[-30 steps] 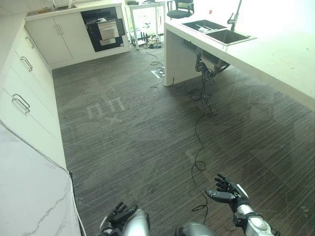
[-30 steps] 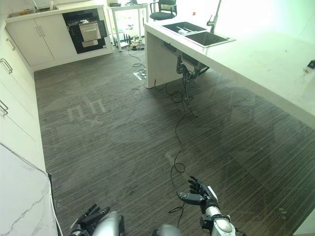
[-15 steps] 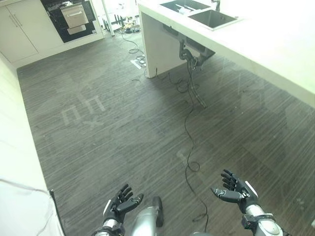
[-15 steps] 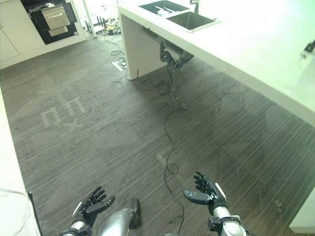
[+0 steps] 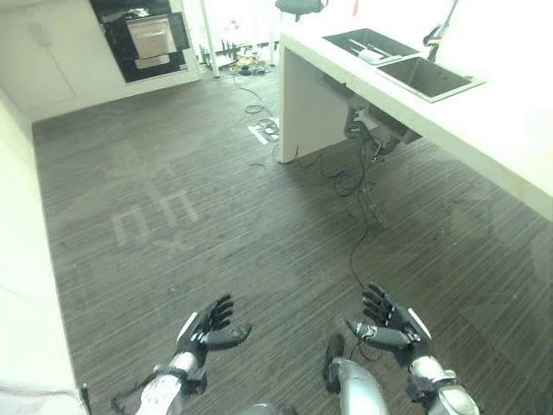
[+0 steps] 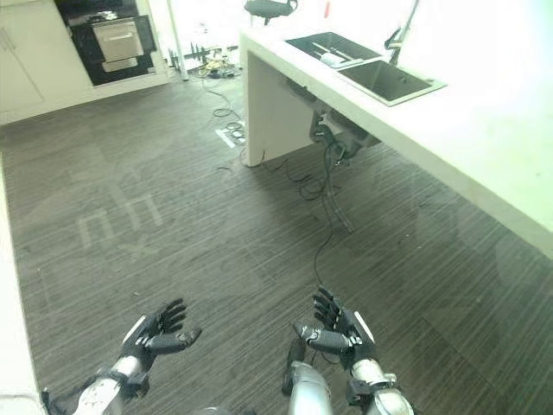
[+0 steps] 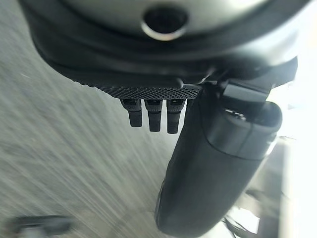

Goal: Place the dishes in the dishwasher.

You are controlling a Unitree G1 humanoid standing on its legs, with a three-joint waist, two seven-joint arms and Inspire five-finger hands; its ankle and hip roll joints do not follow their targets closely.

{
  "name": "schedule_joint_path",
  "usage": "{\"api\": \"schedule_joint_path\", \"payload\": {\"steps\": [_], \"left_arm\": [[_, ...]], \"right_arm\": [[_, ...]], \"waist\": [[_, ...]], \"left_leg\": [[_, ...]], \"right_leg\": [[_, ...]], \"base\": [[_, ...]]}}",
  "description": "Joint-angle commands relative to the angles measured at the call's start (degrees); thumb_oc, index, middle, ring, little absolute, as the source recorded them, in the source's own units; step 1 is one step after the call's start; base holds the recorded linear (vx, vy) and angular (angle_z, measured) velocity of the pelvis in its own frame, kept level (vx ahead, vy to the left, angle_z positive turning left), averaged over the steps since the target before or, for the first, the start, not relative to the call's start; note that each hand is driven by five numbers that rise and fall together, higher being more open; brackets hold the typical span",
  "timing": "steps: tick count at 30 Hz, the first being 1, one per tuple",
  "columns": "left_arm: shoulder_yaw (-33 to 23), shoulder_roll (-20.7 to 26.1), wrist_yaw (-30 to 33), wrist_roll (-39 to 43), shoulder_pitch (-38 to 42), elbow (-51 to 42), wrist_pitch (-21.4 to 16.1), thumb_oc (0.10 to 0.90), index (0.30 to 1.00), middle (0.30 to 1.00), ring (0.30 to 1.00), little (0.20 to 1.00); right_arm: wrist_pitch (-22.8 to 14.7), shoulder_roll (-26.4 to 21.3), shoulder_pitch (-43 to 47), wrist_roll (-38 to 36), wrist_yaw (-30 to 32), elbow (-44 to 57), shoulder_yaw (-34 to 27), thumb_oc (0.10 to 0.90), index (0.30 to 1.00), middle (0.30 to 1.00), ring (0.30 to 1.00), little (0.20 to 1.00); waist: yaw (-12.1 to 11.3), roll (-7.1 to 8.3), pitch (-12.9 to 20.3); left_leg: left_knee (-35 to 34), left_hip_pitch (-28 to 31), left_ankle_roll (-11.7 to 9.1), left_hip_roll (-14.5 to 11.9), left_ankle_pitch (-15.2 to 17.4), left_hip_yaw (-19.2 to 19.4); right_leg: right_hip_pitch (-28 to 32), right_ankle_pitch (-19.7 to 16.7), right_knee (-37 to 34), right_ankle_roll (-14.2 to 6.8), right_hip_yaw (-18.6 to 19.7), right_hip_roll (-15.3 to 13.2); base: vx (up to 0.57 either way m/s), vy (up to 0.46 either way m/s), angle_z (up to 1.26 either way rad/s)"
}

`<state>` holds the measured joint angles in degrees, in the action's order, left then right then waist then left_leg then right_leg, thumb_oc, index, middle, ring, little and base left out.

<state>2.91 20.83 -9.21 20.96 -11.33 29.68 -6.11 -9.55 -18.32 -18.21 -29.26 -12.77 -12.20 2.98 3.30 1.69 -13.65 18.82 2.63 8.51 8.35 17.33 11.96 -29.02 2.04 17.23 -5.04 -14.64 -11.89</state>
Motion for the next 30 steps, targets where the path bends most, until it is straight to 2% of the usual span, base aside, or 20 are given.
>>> {"api": "schedule_joint_path", "payload": {"steps": [1,5,7,10,12,13,15,17,18,20,21,22,23,25,26,27,28,30], "left_arm": [[-0.15,2.51,-0.93,-2.15,-0.73,-8.09,-5.66,0.8,0.9,0.9,0.9,0.9],[-0.43,2.44,1.16,-4.59,-1.15,-9.42,-6.51,0.8,0.9,0.9,0.9,0.9],[-1.51,2.52,1.55,-3.35,-1.68,-12.29,-5.84,0.8,0.9,0.9,0.9,0.9],[-2.62,2.54,2.07,-2.12,-2.29,-15.43,-6.93,0.8,0.9,0.9,0.9,0.9],[-3.11,2.64,2.2,-0.72,-2.45,-18.36,-7.47,0.8,0.9,0.9,0.9,0.9],[-3.4,2.51,2.15,-0.01,-2.58,-19.7,-8.5,0.8,0.9,0.9,0.9,0.9],[-3.95,2.38,2.29,0.7,-3.01,-22.95,-10.09,0.8,0.9,0.9,0.9,0.9],[-3.83,2.11,2.47,1.11,-2.56,-24.25,-11.45,0.8,0.9,0.9,0.9,0.9],[-4.13,2.19,2.39,2.0,-2.14,-25.03,-12.2,0.8,0.9,0.9,0.9,0.9],[-5.29,2.39,2.61,2.45,-2.16,-26.9,-13.05,0.8,0.9,0.9,0.9,0.9],[-5.65,2.62,2.63,2.64,-2.34,-27.54,-13.24,0.8,0.9,0.9,0.9,0.9],[-5.85,2.71,2.53,2.69,-2.5,-27.79,-13.56,0.8,0.9,0.9,0.9,0.9],[-6.59,2.84,1.75,2.77,-3.4,-28.68,-14.21,0.8,0.9,0.9,0.9,0.9],[-7.45,2.35,0.49,3.24,-4.75,-29.88,-15.1,0.8,0.9,0.9,0.9,0.9],[-7.55,1.98,0.35,2.86,-5.16,-30.3,-16.06,0.8,0.9,0.9,0.9,0.9],[-7.55,1.91,0.31,2.85,-4.79,-30.66,-16.58,0.8,0.9,0.9,0.9,0.9],[-7.49,2.04,0.73,2.86,-4.26,-31.25,-16.41,0.8,0.9,0.9,0.9,0.9],[-7.14,2.88,0.97,2.28,-2.93,-31.1,-16.31,0.8,0.9,0.9,0.9,0.9]], "right_arm": [[-7.11,-2.46,3.41,-3.8,-2.78,7.48,-3.4,0.8,0.9,0.9,0.9,0.9],[-6.3,-3.23,4.02,-3.31,-0.7,9.6,-3.46,0.8,0.9,0.9,0.9,0.9],[-6.21,-3.99,4.26,-3.07,-0.28,10.79,-3.88,0.8,0.9,0.9,0.9,0.9],[-6.48,-4.99,4.4,-2.97,-0.48,12.6,-5.01,0.8,0.9,0.9,0.9,0.9],[-6.0,-6.11,4.45,-3.4,-1.09,14.86,-6.09,0.8,0.9,0.9,0.9,0.9],[-6.08,-6.59,4.35,-3.22,-1.9,15.96,-6.71,0.8,0.9,0.9,0.9,0.9],[-6.81,-7.85,4.26,-2.72,-3.48,17.62,-7.48,0.8,0.9,0.9,0.9,0.9],[-7.48,-8.62,5.0,-2.51,-3.17,18.06,-7.37,0.8,0.9,0.9,0.9,0.9],[-7.97,-9.23,5.54,-2.82,-2.94,18.31,-7.32,0.8,0.9,0.9,0.9,0.9],[-7.81,-9.83,7.13,-3.11,-2.51,18.94,-6.88,0.8,0.9,0.9,0.9,0.9],[-7.7,-9.92,7.54,-3.07,-2.21,19.26,-6.62,0.8,0.9,0.9,0.9,0.9],[-7.65,-9.92,7.64,-3.02,-2.02,19.48,-6.49,0.8,0.9,0.9,0.9,0.9],[-7.39,-9.62,7.13,-2.89,-1.72,20.77,-6.6,0.8,0.9,0.9,0.9,0.9],[-6.97,-9.51,6.26,-2.34,-1.6,22.78,-7.32,0.8,0.9,0.9,0.9,0.9],[-6.72,-9.91,6.4,-2.46,-1.39,23.7,-7.48,0.8,0.9,0.9,0.9,0.9],[-6.29,-10.95,7.4,-2.89,-1.06,24.28,-7.7,0.8,0.9,0.9,0.9,0.9],[-6.47,-10.99,8.08,-3.12,-1.1,24.33,-7.58,0.8,0.9,0.9,0.9,0.9],[-6.27,-10.82,7.87,-4.51,-1.27,25.0,-8.32,0.8,0.9,0.9,0.9,0.9]], "waist": [[-0.28,-1.06,3.11],[0.01,-0.37,5.05],[-0.1,-0.46,6.11],[-0.33,-0.73,7.07],[-0.83,-0.7,7.53],[-1.36,0.01,7.45],[-2.36,1.13,6.48],[-2.94,1.4,5.31],[-3.42,1.53,4.51],[-3.8,1.67,4.2],[-3.75,1.44,4.19],[-3.6,0.92,4.27],[-3.42,-0.85,4.86],[-4.57,-1.75,5.25],[-5.39,-2.03,5.12],[-6.04,-2.06,5.09],[-6.33,-2.19,5.1],[-5.95,-1.81,5.41]], "left_leg": [[-1.63,-0.97,-4.84,-3.31,0.65,-5.85],[-1.63,2.95,-4.56,-3.2,3.23,-5.36],[-1.63,4.89,-5.32,-3.85,3.84,-4.81],[-1.63,6.21,-6.62,-4.8,2.12,-4.56],[-1.63,7.83,-8.89,-5.32,-5.51,-4.81],[-1.63,8.41,-10.38,-5.42,-11.32,-4.38],[9.26,1.37,-12.33,-5.88,-15.25,-4.23],[14.88,-4.05,-12.26,-6.69,-13.65,-3.24],[14.4,-5.96,-11.51,-7.07,-12.32,-2.88],[1.83,-3.46,-10.45,-8.21,-11.67,-0.42],[-1.63,-2.54,-10.36,-8.79,-11.12,0.16],[-1.63,-3.37,-10.49,-9.63,-10.0,0.04],[-1.63,-8.52,-12.22,-11.98,-7.86,-2.95],[-1.63,-15.29,-14.58,-13.36,-11.49,-7.46],[-1.63,-17.93,-14.96,-13.58,-12.79,-9.05],[-1.63,-18.41,-14.16,-13.23,-12.52,-9.41],[-1.63,-19.02,-14.58,-14.11,-13.0,-9.47],[-1.63,-17.1,-13.49,-13.74,-11.25,-8.63]], "right_leg": [[7.37,-1.34,-0.04,-4.77,1.13,1.15],[11.16,-3.28,-0.04,-4.75,0.36,1.44],[13.12,-2.67,-0.04,-4.12,-0.2,1.82],[14.49,-0.76,-0.04,-2.6,-0.46,2.98],[16.0,1.5,-0.04,-0.92,-0.18,4.1],[17.36,2.9,-0.04,0.06,0.54,3.95],[19.62,4.52,-0.04,1.56,1.15,3.48],[21.46,5.48,-0.04,2.17,1.01,3.45],[22.44,5.95,-0.04,2.19,1.01,3.4],[23.8,7.32,-0.04,1.54,1.83,3.9],[24.05,7.65,-0.04,1.23,2.19,4.43],[24.06,7.79,-0.04,1.08,2.22,5.09],[24.16,8.5,-0.04,0.54,2.67,7.25],[25.23,10.2,-0.04,0.78,4.32,9.03],[26.34,11.39,-0.04,1.04,4.95,9.71],[27.39,12.47,-0.04,0.86,5.31,9.45],[28.24,12.75,-0.04,0.77,4.54,8.89],[30.0,13.28,-0.04,-0.4,3.96,7.13]], "base": [[0.36,-0.211,0.05],[0.39,-0.24,0.38],[0.4,-0.277,0.39],[0.27,-0.227,-0.11],[0.26,-0.237,-0.25],[0.25,-0.239,-0.28],[0.15,-0.191,-0.27],[0.09,-0.103,-0.18],[0.15,-0.05,-0.33],[0.22,0.05,-0.24],[0.2,0.105,-0.1],[0.24,0.181,-0.12],[0.25,0.191,0.03],[0.32,0.213,0.15],[0.4,0.28,-0.31],[0.39,0.308,-0.61],[0.39,0.313,-0.86],[0.31,0.25,-0.98]]}}
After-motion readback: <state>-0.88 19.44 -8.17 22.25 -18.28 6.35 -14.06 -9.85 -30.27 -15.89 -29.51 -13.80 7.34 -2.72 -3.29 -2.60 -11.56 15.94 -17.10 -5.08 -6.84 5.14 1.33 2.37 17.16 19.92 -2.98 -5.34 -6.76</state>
